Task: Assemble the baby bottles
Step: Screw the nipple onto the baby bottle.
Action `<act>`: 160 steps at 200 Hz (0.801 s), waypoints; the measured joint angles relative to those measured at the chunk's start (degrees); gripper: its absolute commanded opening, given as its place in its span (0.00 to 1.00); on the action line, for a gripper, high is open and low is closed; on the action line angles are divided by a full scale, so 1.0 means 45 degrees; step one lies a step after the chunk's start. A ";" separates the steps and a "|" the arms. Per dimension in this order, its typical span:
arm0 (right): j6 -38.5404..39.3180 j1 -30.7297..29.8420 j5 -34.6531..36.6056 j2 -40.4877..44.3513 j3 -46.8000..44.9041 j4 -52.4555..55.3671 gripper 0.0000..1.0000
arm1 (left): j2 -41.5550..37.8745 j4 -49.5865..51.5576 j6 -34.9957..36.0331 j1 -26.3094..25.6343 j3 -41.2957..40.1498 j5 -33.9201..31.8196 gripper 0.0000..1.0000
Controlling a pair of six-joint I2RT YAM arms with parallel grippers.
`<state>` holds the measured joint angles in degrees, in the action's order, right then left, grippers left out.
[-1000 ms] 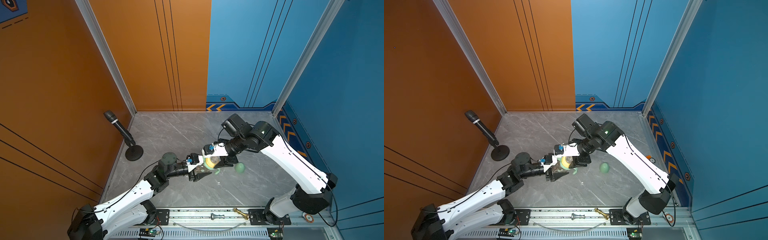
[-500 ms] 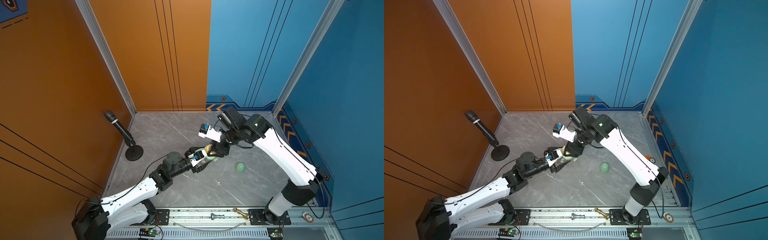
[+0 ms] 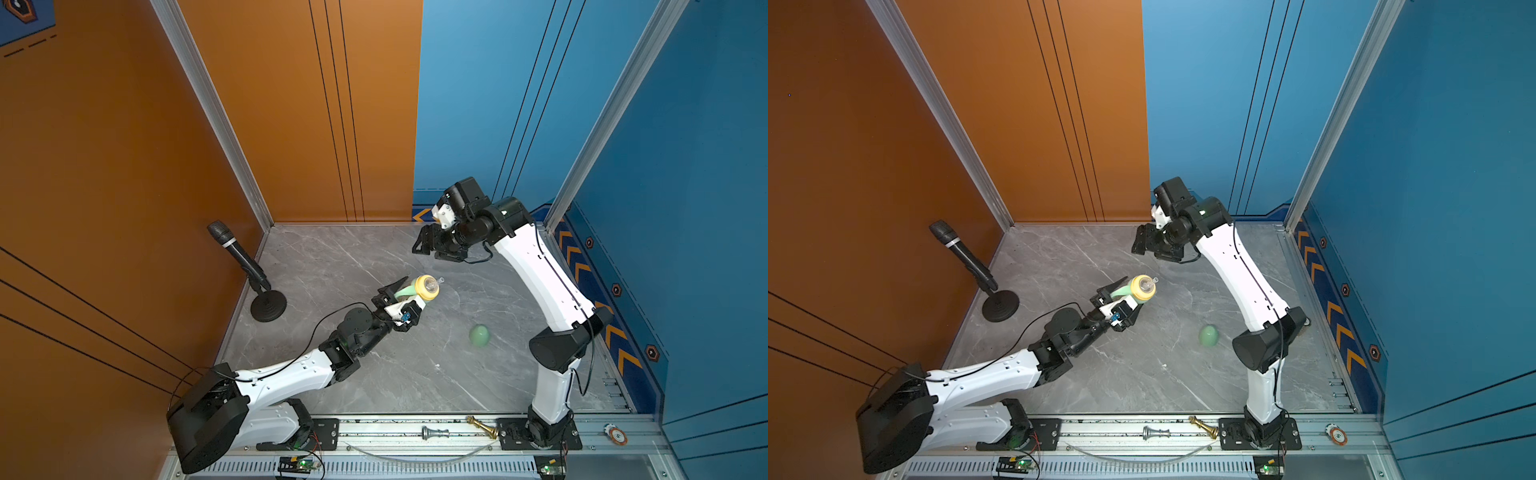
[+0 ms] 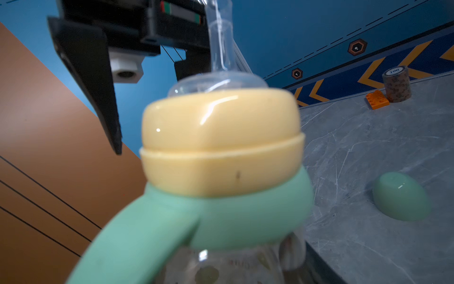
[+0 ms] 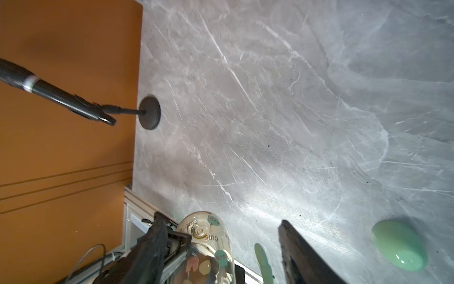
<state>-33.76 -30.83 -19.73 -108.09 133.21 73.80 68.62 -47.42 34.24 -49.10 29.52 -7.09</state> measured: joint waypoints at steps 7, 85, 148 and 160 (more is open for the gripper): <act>0.0151 0.0379 -0.0131 0.0306 0.0005 -0.0029 0.80 | -0.0136 0.0209 -0.0364 0.0243 -0.0019 0.0437 0.09; 1.2900 0.1583 -0.2535 0.6135 -0.6912 -0.1044 0.93 | 0.0583 0.1953 -0.6028 0.4745 0.1642 0.9394 0.12; 1.8438 0.0039 -0.3580 0.4726 -0.5717 -0.0209 0.94 | 0.0661 0.5299 -0.4648 0.3517 0.2778 1.0598 0.11; 1.8739 -0.0209 -0.3580 0.4503 -0.5571 -0.0092 0.93 | 0.0661 0.5663 -0.4401 0.3376 0.2788 1.0593 0.11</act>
<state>50.57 -31.77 -35.83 -87.83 108.14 73.38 71.59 -21.93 14.44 -33.91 42.06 40.58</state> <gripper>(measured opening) 0.940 0.721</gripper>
